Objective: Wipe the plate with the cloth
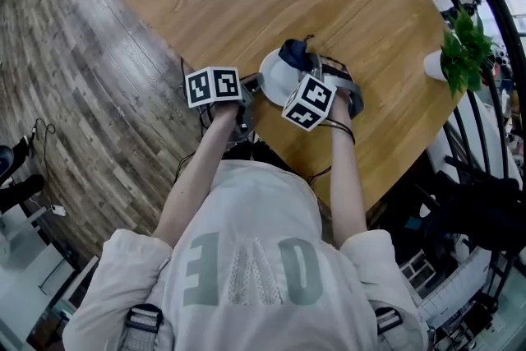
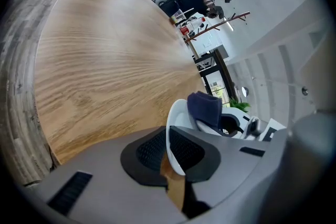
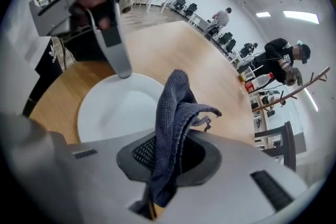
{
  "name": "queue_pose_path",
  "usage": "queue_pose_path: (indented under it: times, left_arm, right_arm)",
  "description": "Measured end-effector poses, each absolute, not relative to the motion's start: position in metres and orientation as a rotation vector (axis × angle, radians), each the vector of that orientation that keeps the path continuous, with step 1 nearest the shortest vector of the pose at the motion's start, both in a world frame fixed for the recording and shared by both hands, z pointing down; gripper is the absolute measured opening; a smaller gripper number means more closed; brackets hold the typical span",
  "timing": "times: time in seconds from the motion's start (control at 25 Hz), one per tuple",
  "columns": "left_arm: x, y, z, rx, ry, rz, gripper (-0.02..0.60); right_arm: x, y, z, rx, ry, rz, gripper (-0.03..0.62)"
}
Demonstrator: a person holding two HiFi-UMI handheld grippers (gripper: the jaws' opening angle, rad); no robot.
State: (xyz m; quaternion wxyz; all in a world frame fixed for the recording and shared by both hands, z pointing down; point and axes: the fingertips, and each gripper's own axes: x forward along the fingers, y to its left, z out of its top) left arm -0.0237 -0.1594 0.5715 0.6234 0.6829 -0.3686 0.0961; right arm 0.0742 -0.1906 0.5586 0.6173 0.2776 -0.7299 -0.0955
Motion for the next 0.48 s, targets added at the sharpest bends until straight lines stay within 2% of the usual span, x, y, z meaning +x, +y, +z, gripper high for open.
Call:
queue_pose_path:
  times: [0.24, 0.48]
  left_arm:
    - [-0.026, -0.16, 0.569, 1.567, -0.844, 0.217, 0.028]
    - [-0.027, -0.161, 0.569, 1.57, -0.849, 0.206, 0.028]
  right_arm:
    - [0.068, -0.188, 0.562, 0.613, -1.638, -0.298, 0.055]
    - [0.059, -0.136, 0.566, 0.496, -1.639, -0.254, 0.055]
